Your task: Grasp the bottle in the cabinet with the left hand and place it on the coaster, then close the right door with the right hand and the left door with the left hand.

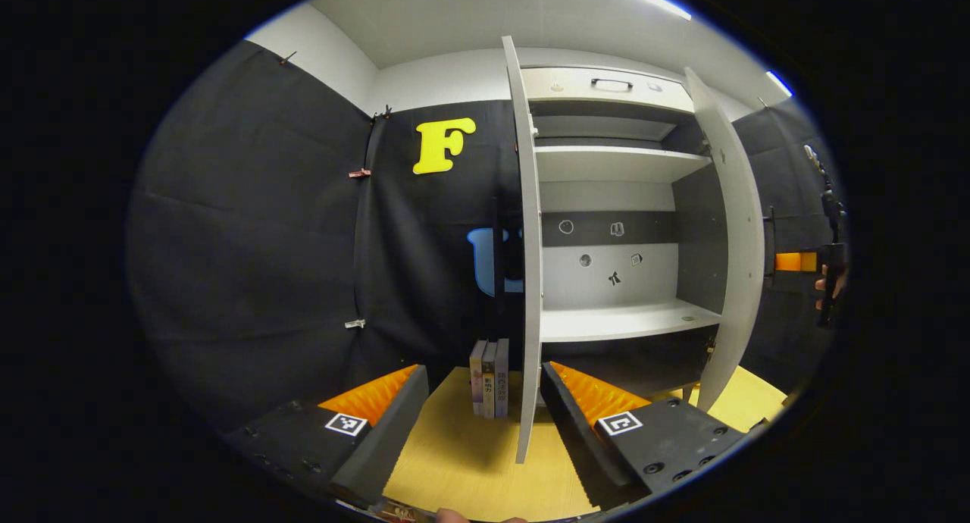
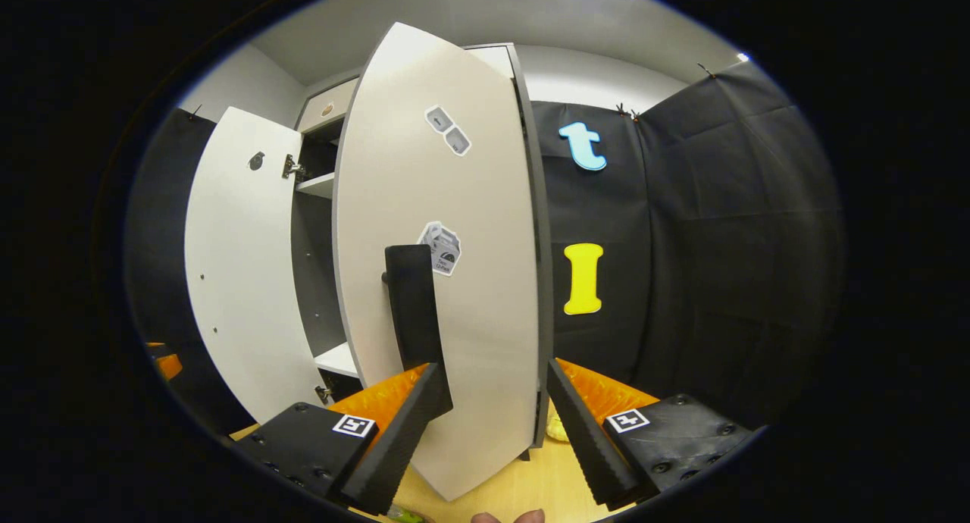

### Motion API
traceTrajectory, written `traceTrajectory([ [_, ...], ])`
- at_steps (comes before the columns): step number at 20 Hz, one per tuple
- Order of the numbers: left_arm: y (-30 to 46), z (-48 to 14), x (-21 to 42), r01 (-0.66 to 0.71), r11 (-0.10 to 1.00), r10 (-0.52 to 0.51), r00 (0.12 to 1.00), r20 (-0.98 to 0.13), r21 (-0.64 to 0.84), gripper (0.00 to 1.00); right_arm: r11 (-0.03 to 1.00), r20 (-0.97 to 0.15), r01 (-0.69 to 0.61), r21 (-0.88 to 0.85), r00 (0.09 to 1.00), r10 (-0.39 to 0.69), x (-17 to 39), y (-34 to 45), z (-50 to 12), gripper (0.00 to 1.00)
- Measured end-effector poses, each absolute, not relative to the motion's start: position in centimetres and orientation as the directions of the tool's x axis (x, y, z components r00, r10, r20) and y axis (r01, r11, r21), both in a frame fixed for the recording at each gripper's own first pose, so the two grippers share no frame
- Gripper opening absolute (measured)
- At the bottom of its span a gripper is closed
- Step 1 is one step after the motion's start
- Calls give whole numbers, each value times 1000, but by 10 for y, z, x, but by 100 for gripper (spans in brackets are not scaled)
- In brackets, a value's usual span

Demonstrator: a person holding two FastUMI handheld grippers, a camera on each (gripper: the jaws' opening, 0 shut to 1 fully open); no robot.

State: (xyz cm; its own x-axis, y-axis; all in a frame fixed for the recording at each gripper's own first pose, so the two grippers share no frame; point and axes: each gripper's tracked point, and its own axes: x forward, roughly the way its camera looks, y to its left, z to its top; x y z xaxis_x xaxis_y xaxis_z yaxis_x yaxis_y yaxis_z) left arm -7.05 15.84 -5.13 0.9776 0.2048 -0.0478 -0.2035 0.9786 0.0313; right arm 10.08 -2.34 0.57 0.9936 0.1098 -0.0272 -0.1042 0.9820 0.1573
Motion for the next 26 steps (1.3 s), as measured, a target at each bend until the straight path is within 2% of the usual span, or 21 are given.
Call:
traceTrajectory([
  [13,183,-53,-67,-235,971,237,970,-58,45,95,979,-12,-157,130,987,160,162,49,4,95],
  [21,195,-57,-65,-248,968,251,965,-74,41,95,981,9,-138,137,990,138,187,65,3,95],
  [26,194,-58,-62,-224,974,221,971,-88,-34,95,983,17,-119,140,993,117,196,71,2,95],
])
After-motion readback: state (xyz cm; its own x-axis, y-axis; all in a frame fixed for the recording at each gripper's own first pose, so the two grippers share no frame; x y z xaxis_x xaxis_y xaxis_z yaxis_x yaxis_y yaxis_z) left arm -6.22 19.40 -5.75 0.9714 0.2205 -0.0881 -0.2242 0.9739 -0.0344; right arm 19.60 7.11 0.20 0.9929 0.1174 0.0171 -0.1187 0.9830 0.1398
